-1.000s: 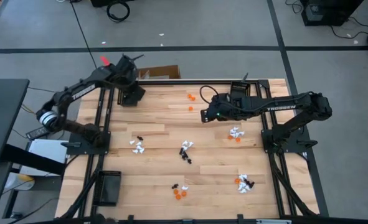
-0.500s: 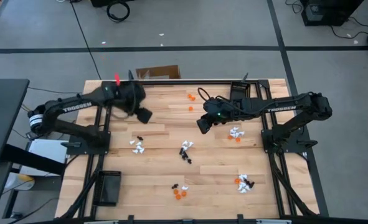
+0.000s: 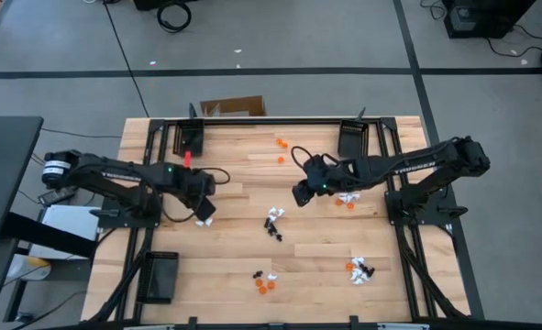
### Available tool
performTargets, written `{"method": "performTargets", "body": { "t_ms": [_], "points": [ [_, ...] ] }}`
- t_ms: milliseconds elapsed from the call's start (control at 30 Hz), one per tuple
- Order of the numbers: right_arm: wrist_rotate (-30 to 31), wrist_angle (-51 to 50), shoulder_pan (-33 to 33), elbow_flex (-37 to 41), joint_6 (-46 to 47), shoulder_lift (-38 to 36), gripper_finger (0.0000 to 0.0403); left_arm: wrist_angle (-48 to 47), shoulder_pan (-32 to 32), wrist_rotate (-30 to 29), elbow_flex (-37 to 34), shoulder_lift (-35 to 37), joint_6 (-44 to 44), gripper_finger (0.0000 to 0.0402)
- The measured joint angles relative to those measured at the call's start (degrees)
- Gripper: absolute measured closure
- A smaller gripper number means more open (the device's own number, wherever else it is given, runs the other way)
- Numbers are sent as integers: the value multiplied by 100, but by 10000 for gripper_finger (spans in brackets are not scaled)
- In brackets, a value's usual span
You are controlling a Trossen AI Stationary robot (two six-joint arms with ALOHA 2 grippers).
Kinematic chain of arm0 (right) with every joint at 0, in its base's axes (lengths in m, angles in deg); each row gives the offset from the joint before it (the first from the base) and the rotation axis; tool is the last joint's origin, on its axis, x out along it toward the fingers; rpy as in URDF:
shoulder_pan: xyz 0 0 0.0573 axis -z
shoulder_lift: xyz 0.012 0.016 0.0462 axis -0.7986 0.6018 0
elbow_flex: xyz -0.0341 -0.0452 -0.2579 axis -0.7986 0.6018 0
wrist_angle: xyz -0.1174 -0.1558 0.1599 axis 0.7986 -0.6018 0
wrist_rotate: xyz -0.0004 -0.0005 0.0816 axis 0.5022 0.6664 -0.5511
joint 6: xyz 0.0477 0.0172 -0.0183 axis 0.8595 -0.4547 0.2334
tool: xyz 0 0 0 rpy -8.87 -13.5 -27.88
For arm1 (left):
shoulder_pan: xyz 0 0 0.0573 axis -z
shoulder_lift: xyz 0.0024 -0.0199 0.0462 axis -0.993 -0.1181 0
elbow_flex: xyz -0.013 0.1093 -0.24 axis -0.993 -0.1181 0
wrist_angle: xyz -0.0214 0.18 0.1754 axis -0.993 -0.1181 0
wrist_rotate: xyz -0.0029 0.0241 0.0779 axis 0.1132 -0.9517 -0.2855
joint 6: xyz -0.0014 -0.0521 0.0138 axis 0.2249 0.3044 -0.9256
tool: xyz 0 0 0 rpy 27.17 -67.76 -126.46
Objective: Sort Halloween decoration
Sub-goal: Put the black skeleton toy into the top left black basket
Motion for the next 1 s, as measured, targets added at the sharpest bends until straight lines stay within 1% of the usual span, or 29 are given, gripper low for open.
{"method": "performTargets", "body": {
  "t_ms": [100,200,333,433,500,633,733,900,1000],
  "points": [
    [171,-8,-87,33,519,0,222,675,-197,199,-362,-1,-451,210],
    [420,44,-160,33,814,0,222,898,-395,480,-577,-1,-658,210],
    [472,66,-167,33,966,0,222,921,-516,491,-759,-1,-978,210],
    [475,109,-152,33,985,0,222,1339,-579,494,-978,-1,-1320,210],
    [472,115,-154,33,1075,0,222,1659,-597,498,-1144,0,-1363,210],
    [477,120,-210,33,1264,0,222,1944,-593,448,-1278,15,-1497,217],
    [477,133,-294,33,1374,0,222,2003,-595,337,-1312,13,-1661,245],
    [546,133,-475,33,1472,0,222,2166,-599,250,-1321,4,-1746,328],
    [713,133,-607,33,1622,0,223,2214,-626,281,-1259,-5,-1484,372]
  ]
}}
